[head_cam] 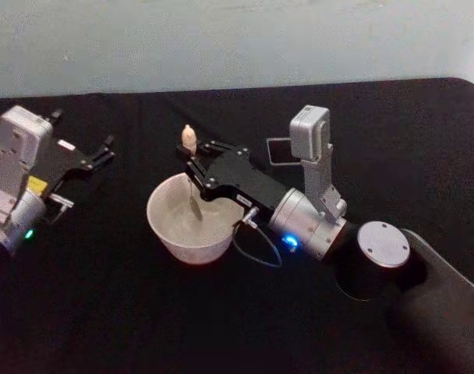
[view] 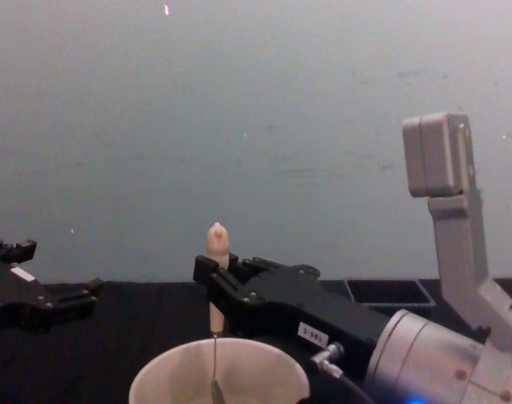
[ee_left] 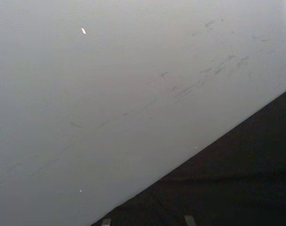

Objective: Pick up the stirring spoon with one hand, stir inside the cup, then place it back in its original position.

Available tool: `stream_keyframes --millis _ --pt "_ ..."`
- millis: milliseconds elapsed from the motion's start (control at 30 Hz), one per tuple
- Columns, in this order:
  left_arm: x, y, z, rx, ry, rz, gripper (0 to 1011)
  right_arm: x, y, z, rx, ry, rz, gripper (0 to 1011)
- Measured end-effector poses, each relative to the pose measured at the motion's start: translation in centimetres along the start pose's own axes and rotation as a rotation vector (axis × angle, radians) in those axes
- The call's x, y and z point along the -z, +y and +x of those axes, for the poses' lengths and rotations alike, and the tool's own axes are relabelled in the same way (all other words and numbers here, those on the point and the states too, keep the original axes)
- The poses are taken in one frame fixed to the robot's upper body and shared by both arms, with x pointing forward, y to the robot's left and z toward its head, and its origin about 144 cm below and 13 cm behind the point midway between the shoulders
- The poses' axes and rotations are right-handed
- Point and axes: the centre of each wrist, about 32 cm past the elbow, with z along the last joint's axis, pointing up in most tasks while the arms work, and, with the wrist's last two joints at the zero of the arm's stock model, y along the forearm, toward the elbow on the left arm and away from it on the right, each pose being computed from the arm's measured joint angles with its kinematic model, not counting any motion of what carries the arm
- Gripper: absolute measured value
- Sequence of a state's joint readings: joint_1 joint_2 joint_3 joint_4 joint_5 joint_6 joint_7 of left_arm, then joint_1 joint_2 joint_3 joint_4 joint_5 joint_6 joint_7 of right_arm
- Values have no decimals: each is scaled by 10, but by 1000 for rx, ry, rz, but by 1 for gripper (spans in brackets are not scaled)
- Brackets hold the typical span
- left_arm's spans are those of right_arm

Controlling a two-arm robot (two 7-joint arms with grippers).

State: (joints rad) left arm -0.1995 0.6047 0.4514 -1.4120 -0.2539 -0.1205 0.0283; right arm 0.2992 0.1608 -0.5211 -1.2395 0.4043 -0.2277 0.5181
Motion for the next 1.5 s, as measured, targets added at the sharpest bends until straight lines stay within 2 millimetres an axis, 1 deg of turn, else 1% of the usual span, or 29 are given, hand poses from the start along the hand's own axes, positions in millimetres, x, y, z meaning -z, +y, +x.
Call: stream_keyframes --millis 400,1000,1267,1500 --pt "0 0 0 0 0 0 1001 -1 -5 4 15 -8 1 186" --pt "0 0 0 0 0 0 1001 -8 -26 4 1 3 -1 186" --pt "0 0 0 0 0 0 1001 -9 -36 -2 -32 7 -5 186" --pt "0 0 0 0 0 0 1001 -6 -37 -10 -60 7 -16 186"
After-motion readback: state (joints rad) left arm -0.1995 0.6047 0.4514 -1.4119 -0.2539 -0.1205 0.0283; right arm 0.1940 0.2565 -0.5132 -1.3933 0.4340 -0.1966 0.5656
